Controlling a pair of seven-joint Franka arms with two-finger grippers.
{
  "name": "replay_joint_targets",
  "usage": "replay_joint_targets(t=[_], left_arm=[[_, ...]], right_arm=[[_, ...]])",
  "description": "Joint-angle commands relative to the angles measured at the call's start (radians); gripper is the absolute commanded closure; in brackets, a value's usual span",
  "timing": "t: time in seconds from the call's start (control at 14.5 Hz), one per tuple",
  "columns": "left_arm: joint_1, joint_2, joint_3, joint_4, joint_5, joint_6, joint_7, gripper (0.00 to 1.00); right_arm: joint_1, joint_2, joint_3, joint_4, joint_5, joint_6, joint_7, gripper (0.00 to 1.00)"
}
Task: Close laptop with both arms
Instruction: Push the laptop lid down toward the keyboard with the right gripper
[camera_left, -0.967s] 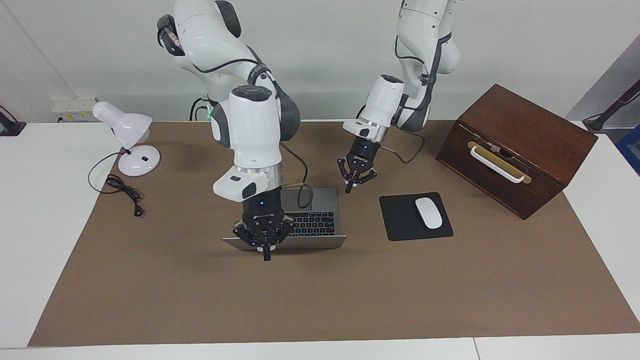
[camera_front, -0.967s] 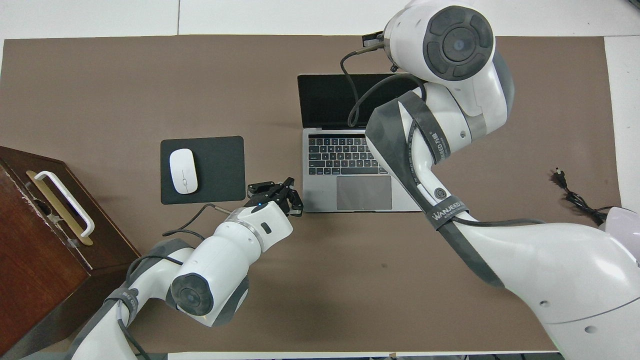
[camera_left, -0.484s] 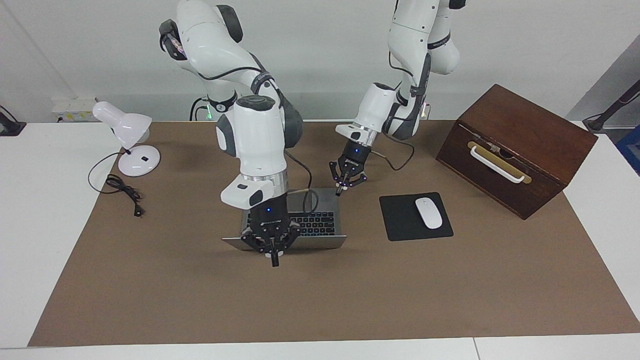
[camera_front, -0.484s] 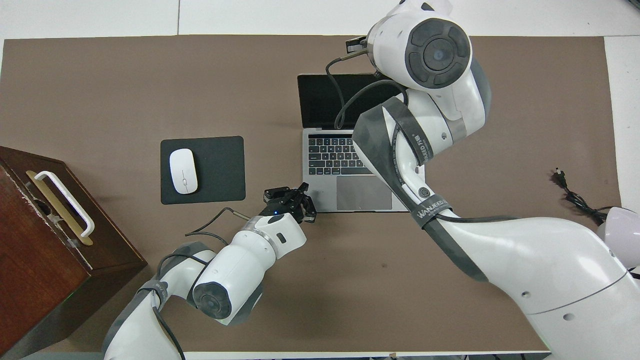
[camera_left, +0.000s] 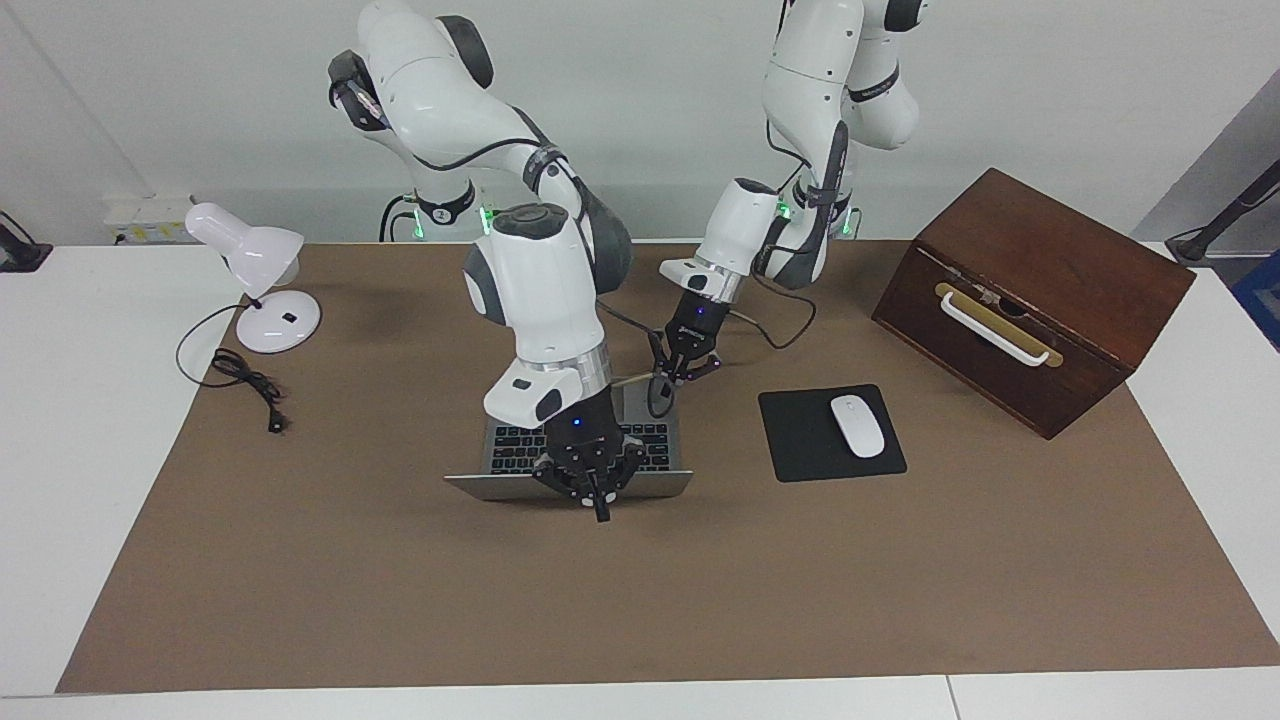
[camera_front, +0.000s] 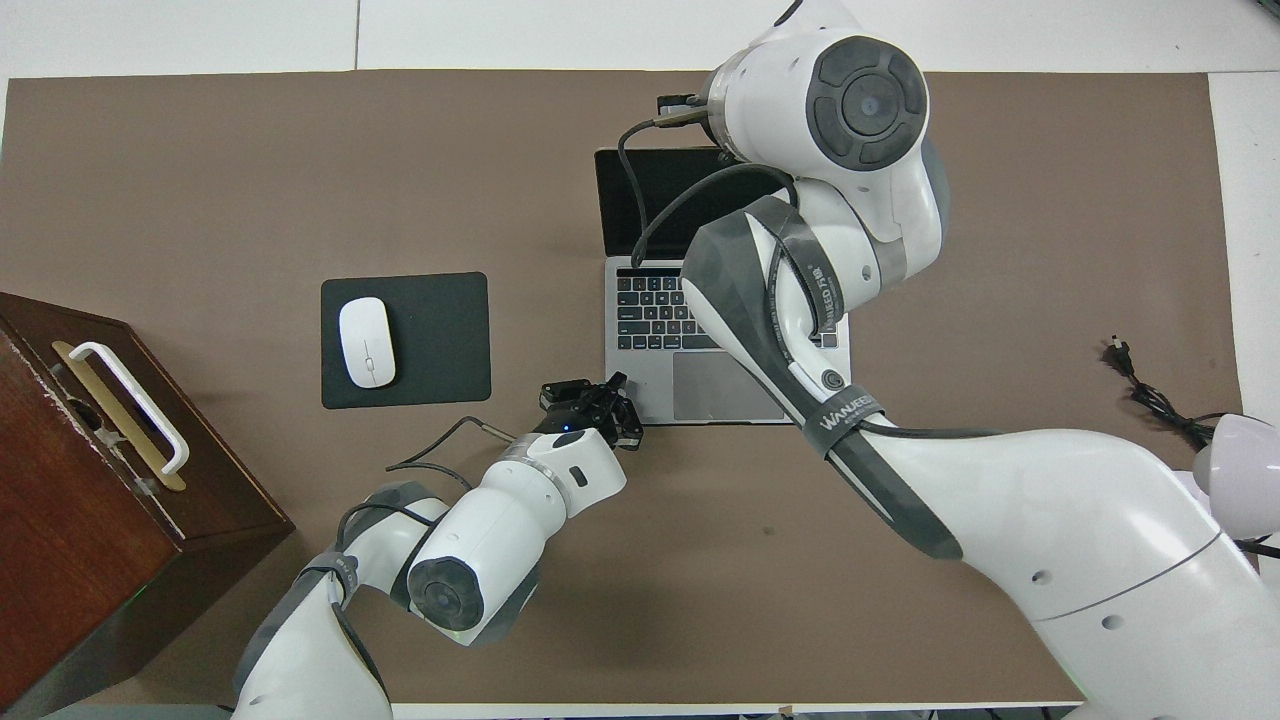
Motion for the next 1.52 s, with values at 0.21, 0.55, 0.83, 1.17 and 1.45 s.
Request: replay_joint_targets(t=[0.21, 0.55, 0.83, 1.17, 1.45], left_arm=[[-0.018, 0.041, 0.014, 0.024, -0.01, 0.019, -0.003, 1.0], [-0.02, 0.047, 0.016, 0.015, -0.008, 0.018, 0.011, 1.0], [-0.018, 0.05, 0.016, 0.009, -0.002, 0.018, 0.029, 1.0], [-0.011, 0.061, 0.016, 0.004, 0.007, 0.018, 0.073, 1.0], [-0.008, 0.064, 0.016, 0.004, 0.007, 0.016, 0.106, 1.0]], right_arm=[[-0.01, 0.007, 0.01, 0.011, 0.064, -0.078, 0.011, 1.0], [-0.016, -0.004, 0.01, 0.011, 0.178, -0.251, 0.031, 1.0], [-0.04, -0.011, 0.01, 0.011, 0.245, -0.36, 0.072, 1.0], [-0.036, -0.043, 0.01, -0.108, 0.254, -0.435, 0.135, 1.0], [-0.034, -0.091, 0.012, -0.237, 0.337, -0.45, 0.15, 1.0]])
